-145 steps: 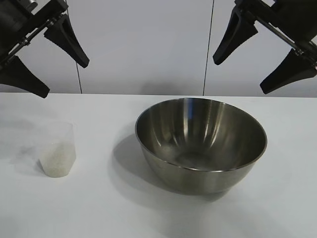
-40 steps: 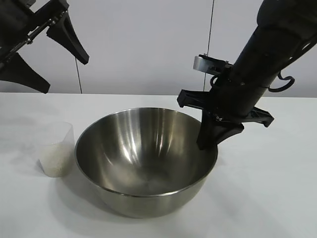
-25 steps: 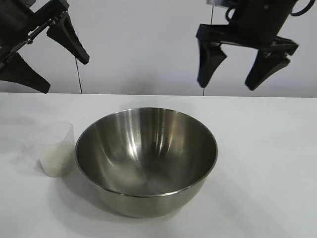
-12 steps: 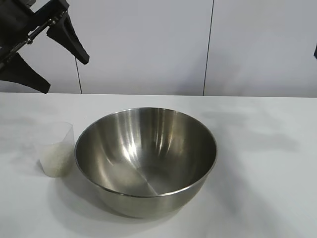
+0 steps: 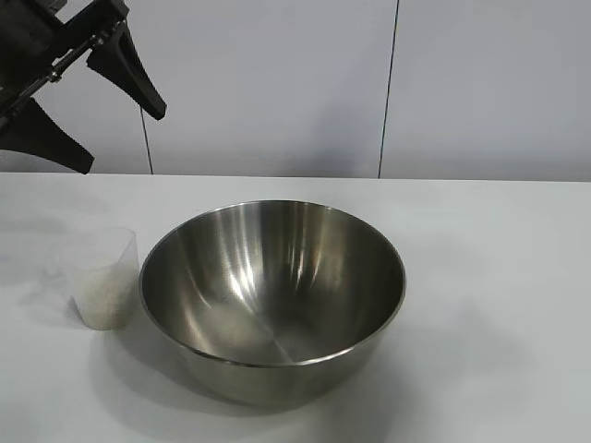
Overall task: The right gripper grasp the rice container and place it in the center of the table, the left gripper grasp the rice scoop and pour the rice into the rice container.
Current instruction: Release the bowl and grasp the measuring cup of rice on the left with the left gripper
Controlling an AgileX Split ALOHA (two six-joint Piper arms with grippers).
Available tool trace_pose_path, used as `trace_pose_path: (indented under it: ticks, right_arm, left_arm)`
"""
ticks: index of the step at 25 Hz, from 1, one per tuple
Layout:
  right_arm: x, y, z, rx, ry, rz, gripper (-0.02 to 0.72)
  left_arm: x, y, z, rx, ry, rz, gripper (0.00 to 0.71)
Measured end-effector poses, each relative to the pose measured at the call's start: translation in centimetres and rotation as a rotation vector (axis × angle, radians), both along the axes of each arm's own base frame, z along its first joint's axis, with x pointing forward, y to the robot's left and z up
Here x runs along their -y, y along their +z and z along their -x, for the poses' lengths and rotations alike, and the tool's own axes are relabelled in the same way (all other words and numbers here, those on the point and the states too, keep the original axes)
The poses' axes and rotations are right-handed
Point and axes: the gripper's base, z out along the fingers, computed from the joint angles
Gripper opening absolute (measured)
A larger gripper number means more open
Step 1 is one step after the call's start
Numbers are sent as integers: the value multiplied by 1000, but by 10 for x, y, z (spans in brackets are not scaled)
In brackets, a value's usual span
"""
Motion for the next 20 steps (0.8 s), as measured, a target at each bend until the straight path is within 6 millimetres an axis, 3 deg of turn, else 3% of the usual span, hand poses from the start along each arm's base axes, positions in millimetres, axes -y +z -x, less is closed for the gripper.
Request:
trace_pose_path:
  ticks: [4, 9, 16, 20]
  right_arm:
    - [-12, -11, 68, 185, -22, 67, 660]
    - [-19, -42, 114, 371, -58, 100, 660]
    - [-23, -110, 138, 301, -60, 119, 660]
    - [-23, -130, 141, 255, -59, 116, 660]
  left_arm:
    - [0, 0, 0, 0, 0, 0, 631]
    - [0, 0, 0, 0, 0, 0, 631]
    - [0, 0, 0, 0, 0, 0, 631]
    - [0, 0, 0, 0, 0, 0, 631]
